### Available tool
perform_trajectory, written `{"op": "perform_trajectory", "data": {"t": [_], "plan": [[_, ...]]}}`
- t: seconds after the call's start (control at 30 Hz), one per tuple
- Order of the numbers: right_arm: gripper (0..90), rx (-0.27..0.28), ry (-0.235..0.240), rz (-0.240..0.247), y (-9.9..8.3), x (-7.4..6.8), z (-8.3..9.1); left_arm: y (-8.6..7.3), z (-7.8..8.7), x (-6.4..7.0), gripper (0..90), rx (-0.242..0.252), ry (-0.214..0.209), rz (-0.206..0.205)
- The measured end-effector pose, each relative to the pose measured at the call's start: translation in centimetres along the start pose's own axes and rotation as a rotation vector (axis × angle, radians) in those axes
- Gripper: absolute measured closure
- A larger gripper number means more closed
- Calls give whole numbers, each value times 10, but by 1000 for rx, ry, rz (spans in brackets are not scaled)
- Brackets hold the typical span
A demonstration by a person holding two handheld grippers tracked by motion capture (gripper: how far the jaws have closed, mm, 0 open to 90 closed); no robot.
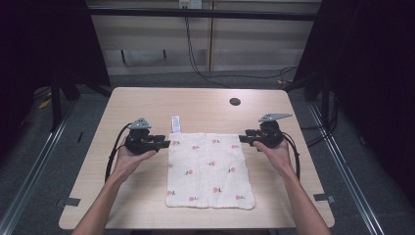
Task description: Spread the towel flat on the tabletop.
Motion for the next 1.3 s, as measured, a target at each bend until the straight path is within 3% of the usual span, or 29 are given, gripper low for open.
{"op": "perform_trajectory", "data": {"t": [0.23, 0.3, 0.37, 0.43, 0.5, 0.53, 0.57, 0.7, 0.87, 0.93, 1.07, 1.1, 1.2, 1.3], "plan": [[527, -9, 73, 102, 0, -28, 22, -10, 9, 13, 620, 1, -21, 31], [545, -17, 95, 132, -3, -37, 29, -13, 10, 18, 618, -2, -64, 35], [562, -23, 110, 162, -8, -46, 35, -17, 10, 26, 623, -20, -64, 9], [586, -20, 150, 152, -18, -56, 37, -21, 10, 37, 659, -30, -48, -40], [594, -53, 137, 204, -31, -67, 35, -26, 8, 51, 716, -60, -58, -79], [594, -53, 137, 204, -31, -67, 35, -26, 8, 51, 738, -60, -58, -79], [619, -72, 154, 214, -41, -75, 33, -31, 3, 59, 757, -86, -81, -100], [647, -89, 147, 247, -51, -78, 34, -41, -8, 69, 768, -111, -141, -96], [647, -119, 104, 247, -69, -72, 32, -54, -25, 70, 697, -166, -139, -90], [628, -130, 84, 261, -73, -72, 30, -54, -27, 69, 662, -166, -135, -96], [603, -165, 61, 274, -78, -71, 21, -58, -33, 73, 641, -220, -151, -114], [602, -151, 56, 286, -78, -72, 20, -60, -35, 73, 629, -223, -150, -123], [636, -161, 35, 294, -77, -73, 20, -62, -37, 75, 596, -251, -125, -148], [719, -178, 28, 297, -77, -75, 22, -64, -39, 74, 583, -249, -132, -156]]}}
Point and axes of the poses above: each handheld gripper's, and its own axes: z roughly backward along the jaws, y roughly out of its top, x roughly to its right, the point moved 3 cm from there along -z, roughly forward along the jaws, and after that the axes turned 15 degrees about -y, right-handed, at the moved point
